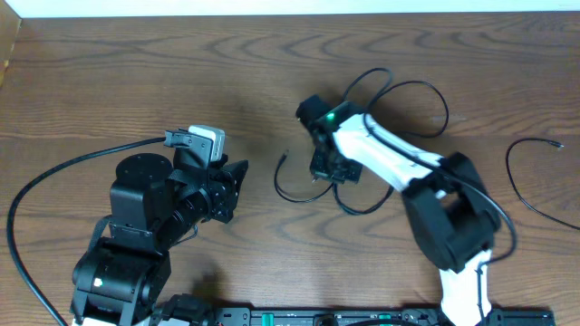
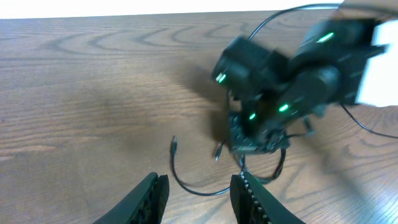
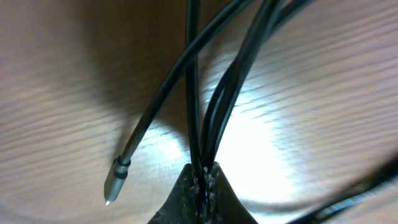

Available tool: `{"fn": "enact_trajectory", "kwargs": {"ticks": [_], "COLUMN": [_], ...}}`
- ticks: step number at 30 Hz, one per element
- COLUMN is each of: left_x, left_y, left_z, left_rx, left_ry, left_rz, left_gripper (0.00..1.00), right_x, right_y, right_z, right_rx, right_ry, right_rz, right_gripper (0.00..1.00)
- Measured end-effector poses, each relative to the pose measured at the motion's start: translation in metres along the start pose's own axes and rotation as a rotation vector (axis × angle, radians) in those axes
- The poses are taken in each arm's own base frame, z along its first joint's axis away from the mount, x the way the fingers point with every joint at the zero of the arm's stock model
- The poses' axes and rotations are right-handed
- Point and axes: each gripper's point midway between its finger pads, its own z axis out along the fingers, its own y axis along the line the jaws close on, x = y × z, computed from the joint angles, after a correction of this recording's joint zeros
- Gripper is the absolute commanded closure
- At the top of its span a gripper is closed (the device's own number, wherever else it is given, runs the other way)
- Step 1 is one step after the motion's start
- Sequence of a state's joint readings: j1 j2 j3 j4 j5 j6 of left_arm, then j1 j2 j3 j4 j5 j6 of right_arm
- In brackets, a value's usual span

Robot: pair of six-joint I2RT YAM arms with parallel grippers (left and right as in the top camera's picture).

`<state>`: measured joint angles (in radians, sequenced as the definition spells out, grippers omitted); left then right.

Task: Untangle cables
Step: 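Pull the grasped strand up and right to the top-right area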

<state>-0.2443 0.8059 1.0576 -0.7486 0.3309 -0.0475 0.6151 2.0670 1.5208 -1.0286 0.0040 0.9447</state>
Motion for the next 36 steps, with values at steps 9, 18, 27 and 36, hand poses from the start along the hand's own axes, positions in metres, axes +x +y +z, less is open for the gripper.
{"fn": "enact_trajectory", "kwargs": {"ticks": [9, 18, 27, 36], "left_x": [0.000, 0.000, -0.003, -0.001], "left_y": [0.000, 0.000, 0.000, 0.000], "left_z": [0.000, 0.000, 0.000, 0.000], "left_rx": [0.000, 0.000, 0.001, 0.000], "left_ry": [0.000, 0.000, -0.012, -0.003], "left_rz": [0.000, 0.000, 0.004, 0.000], "left_gripper": [0.62, 0.62, 0.62, 0.62], "right_x": [-0.056, -0.109, -0.132, -0.178], "right_y": [-0.022, -0.040, -0.064, -0.087], "right_z": [-0.105, -0.176, -0.201, -0.295], "right_rx": [-0.212, -0.419, -0.478, -0.532], "right_ry": [-0.231, -0.440, -0.495, -0.757], "right_rz": [0.002, -0.046, -0.027, -0.078], "right_gripper": [0.99, 0.99, 0.99, 0.99]}}
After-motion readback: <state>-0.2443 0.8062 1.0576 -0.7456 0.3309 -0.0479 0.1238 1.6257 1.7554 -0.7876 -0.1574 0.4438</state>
